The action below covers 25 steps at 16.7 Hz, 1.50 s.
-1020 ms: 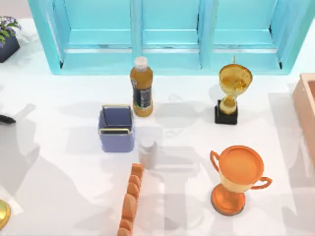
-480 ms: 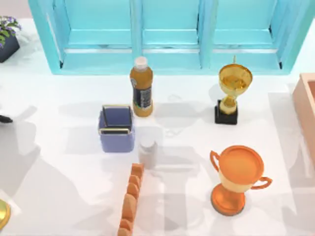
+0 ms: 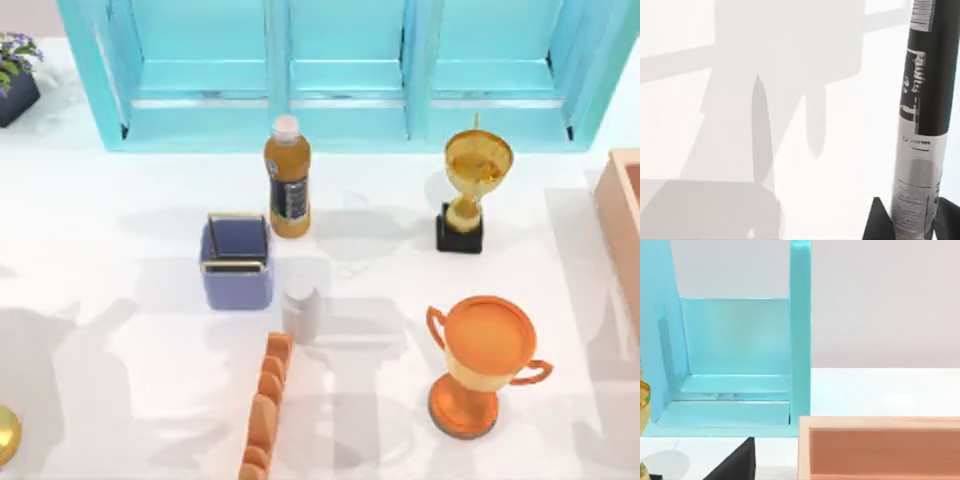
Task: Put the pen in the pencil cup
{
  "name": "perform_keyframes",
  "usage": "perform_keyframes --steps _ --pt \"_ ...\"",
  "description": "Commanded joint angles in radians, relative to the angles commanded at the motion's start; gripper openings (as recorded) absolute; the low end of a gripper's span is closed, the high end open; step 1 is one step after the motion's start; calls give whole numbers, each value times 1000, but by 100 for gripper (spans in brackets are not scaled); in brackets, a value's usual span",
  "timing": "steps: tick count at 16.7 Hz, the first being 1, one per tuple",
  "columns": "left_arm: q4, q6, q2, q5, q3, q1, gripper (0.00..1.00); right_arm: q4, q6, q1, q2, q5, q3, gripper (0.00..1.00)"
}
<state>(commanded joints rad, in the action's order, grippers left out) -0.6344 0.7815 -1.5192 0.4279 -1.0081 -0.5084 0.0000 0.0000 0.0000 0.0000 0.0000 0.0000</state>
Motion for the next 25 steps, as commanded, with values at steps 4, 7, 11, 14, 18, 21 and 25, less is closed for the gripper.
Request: perform_keyframes --steps 4,7,11,14,18,21,25 --pt "-190 -60 191 34 28 -70 0 0 0 0 0 0 0 100" --pt "-226 -73 226 41 40 -90 0 0 0 0 0 0 0 100" --pt "-224 -74 222 39 36 -86 0 0 0 0 0 0 0 100" --pt "-212 -55 193 -23 11 -35 0 0 0 0 0 0 0 100" --pt "-182 -6 93 -241 -34 137 0 0 0 0 0 0 0 100" --pt "-152 45 1 -480 -70 325 0 0 0 0 0 0 0 100" --pt "-103 136 -107 -860 -126 623 0 0 0 0 0 0 0 100"
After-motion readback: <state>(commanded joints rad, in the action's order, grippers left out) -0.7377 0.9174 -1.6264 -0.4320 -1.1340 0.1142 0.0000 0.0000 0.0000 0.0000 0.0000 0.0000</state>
